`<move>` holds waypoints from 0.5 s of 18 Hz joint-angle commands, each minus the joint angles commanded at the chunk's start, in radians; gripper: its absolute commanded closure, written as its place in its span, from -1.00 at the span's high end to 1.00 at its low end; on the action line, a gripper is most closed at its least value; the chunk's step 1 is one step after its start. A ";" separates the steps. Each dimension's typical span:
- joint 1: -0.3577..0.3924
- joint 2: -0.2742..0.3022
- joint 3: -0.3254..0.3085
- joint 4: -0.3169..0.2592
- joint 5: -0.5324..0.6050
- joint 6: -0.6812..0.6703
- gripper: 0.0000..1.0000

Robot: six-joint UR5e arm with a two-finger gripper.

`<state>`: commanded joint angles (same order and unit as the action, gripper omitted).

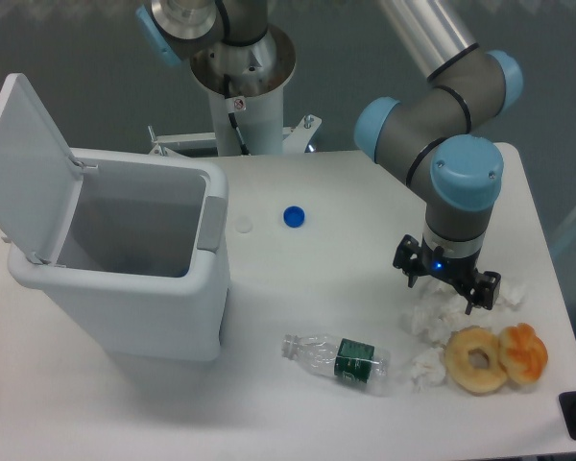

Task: Pick up the plastic bottle
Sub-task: 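Move the gripper over the clear bottle and lower onto its green label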

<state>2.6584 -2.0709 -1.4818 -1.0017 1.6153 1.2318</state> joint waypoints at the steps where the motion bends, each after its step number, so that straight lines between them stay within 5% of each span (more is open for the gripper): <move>1: -0.002 0.002 -0.005 0.000 0.009 0.000 1.00; 5: -0.020 0.000 -0.006 0.003 0.011 -0.085 1.00; 9: -0.069 -0.014 -0.002 0.008 0.011 -0.464 1.00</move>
<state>2.5894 -2.0846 -1.4834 -0.9940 1.6260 0.7679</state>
